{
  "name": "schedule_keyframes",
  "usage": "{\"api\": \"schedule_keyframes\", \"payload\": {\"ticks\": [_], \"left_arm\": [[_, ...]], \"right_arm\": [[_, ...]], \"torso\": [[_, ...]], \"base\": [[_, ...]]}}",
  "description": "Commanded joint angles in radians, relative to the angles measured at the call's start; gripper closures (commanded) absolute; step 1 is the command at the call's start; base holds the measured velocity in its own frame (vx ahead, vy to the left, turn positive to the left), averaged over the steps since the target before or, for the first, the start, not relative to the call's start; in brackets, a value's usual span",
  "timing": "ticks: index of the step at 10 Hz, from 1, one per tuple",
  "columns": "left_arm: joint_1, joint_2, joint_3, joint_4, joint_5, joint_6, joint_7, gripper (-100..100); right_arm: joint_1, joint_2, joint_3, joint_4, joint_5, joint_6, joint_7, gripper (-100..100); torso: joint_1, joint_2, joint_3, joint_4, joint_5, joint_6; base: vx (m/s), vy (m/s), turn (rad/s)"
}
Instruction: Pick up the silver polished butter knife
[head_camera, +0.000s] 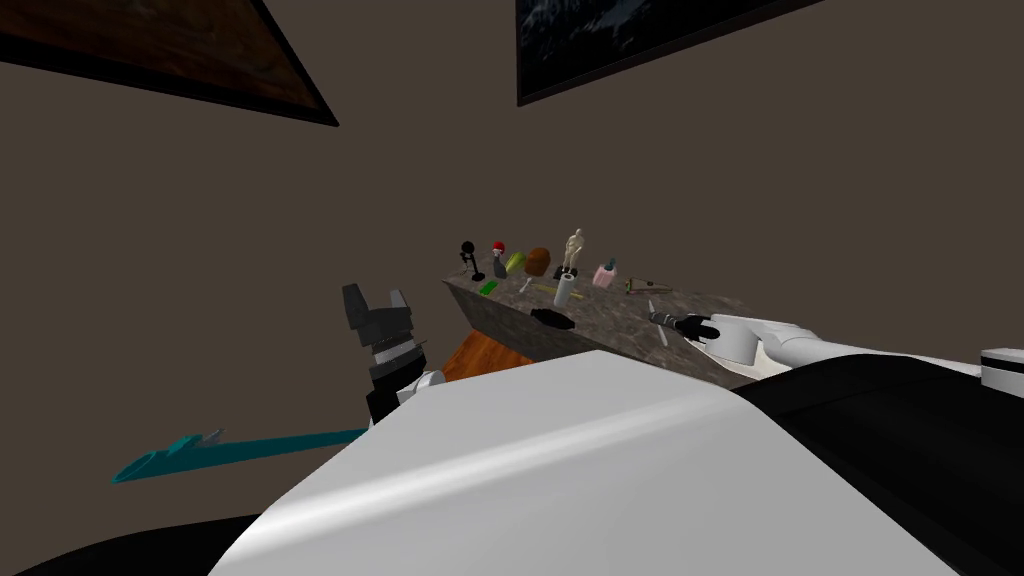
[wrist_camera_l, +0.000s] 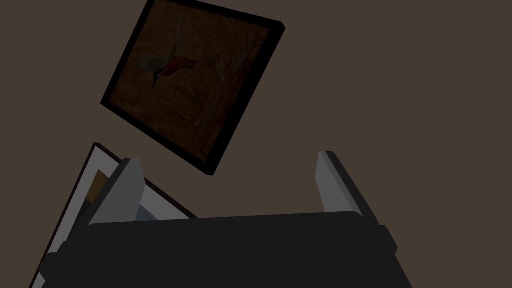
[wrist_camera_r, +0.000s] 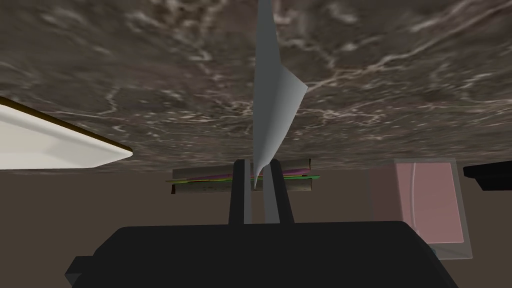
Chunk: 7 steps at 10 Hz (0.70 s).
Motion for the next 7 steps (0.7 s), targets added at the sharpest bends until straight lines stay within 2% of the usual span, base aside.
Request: {"api": "schedule_keyframes", "payload": {"ticks": [1, 2, 3, 5, 6, 7], "left_arm": [[0.000, 0.000, 0.000, 0.000, 0.000, 0.000, 0.000, 0], [0.000, 0.000, 0.000, 0.000, 0.000, 0.000, 0.000, 0], [0.000, 0.000, 0.000, 0.000, 0.000, 0.000, 0.000, 0], [0.000, 0.000, 0.000, 0.000, 0.000, 0.000, 0.000, 0], [0.000, 0.000, 0.000, 0.000, 0.000, 0.000, 0.000, 0], [0.000, 0.000, 0.000, 0.000, 0.000, 0.000, 0.000, 0]], "right_arm": [[0.003, -0.005, -0.001, -0.029, -0.003, 0.004, -0.002, 100], [-0.002, -0.036, 0.024, -0.056, -0.033, 0.050, 0.009, 100], [-0.002, -0.036, 0.024, -0.088, -0.033, 0.072, 0.009, 100], [-0.002, -0.036, 0.024, -0.129, -0.033, 0.075, 0.009, 100], [-0.004, -0.035, 0.028, -0.113, -0.034, 0.072, 0.011, 100], [-0.002, -0.036, 0.026, -0.118, -0.034, 0.073, 0.010, 0]], "torso": [[0.000, 0.000, 0.000, 0.000, 0.000, 0.000], [0.001, -0.001, 0.000, 0.000, 0.000, 0.000], [0.000, 0.000, 0.000, 0.000, 0.001, 0.002], [0.000, 0.000, 0.000, 0.000, 0.000, 0.000], [0.001, 0.000, 0.000, 0.000, 0.000, 0.000], [0.001, -0.001, 0.000, 0.000, 0.000, 0.000]], "base": [[-0.005, -0.005, 0.021], [-0.006, -0.025, -0.119], [-0.007, -0.034, -0.165], [-0.006, -0.012, -0.007], [-0.001, 0.000, 0.012], [0.000, 0.000, 0.000]]}}
